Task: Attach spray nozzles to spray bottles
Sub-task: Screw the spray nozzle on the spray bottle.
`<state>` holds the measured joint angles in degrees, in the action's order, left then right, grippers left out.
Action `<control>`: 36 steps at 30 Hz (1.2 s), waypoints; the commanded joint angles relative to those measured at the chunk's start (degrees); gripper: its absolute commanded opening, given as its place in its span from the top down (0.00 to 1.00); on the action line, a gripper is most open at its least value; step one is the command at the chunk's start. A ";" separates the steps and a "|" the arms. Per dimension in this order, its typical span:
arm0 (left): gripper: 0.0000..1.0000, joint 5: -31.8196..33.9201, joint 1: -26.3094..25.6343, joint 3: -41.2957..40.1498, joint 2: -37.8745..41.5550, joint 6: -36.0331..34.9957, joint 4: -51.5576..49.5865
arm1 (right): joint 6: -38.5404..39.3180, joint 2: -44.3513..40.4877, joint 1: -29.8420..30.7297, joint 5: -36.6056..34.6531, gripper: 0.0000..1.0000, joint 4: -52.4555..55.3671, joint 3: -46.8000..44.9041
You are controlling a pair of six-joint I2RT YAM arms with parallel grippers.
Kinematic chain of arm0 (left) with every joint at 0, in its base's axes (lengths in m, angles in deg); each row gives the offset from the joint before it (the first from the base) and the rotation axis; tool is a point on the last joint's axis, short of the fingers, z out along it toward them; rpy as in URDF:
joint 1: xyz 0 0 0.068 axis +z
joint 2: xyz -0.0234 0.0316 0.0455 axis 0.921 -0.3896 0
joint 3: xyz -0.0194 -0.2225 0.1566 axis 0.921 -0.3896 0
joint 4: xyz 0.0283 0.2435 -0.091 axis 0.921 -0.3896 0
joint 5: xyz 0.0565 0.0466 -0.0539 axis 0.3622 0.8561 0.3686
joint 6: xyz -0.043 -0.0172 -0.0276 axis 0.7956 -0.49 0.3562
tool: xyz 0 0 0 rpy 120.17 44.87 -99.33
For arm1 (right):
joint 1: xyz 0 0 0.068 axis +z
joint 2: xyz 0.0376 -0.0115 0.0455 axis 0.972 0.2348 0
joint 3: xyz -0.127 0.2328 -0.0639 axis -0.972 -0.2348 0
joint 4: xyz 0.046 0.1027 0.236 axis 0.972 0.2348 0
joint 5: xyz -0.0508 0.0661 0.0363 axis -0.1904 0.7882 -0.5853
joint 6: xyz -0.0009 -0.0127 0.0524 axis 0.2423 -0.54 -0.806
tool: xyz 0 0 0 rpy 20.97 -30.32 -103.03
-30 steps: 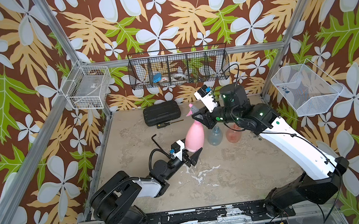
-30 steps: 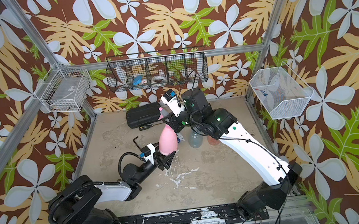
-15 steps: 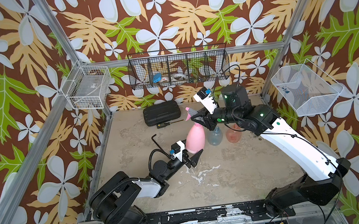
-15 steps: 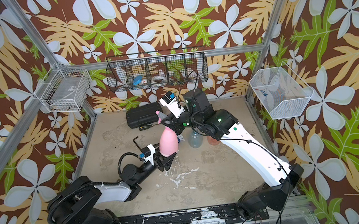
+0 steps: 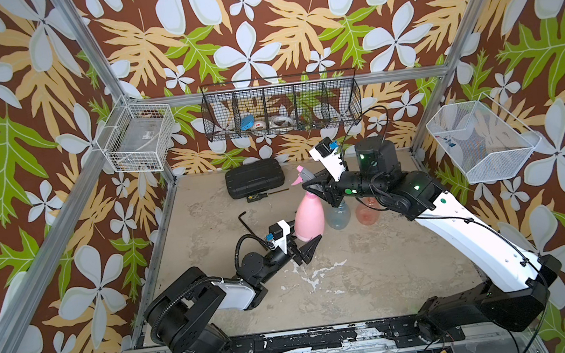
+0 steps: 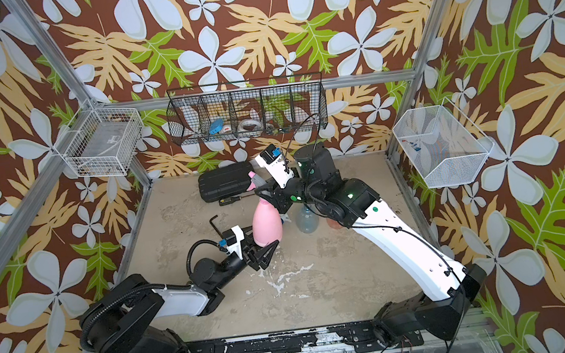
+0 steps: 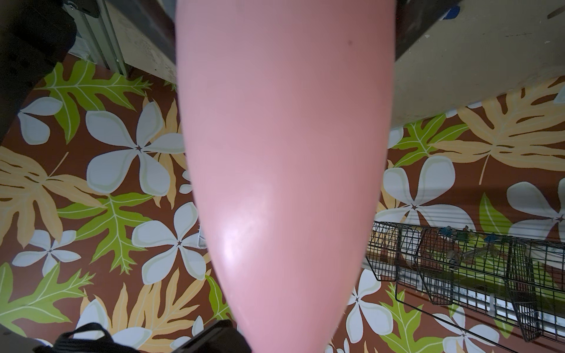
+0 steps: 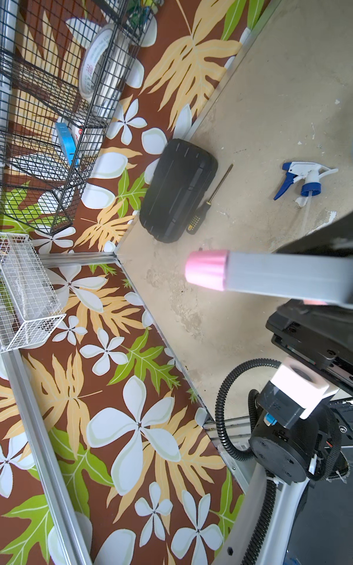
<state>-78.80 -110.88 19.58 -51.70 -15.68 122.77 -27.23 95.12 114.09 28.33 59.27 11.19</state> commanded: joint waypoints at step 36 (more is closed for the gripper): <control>0.39 7.59 0.13 6.60 -3.91 -8.14 13.69 | -7.45 4.45 1.62 -9.48 1.00 6.23 -1.84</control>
<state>-71.41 -110.62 24.61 -55.77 -23.50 114.62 -32.78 99.12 115.47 15.08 58.44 10.42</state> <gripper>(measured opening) 0.835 0.236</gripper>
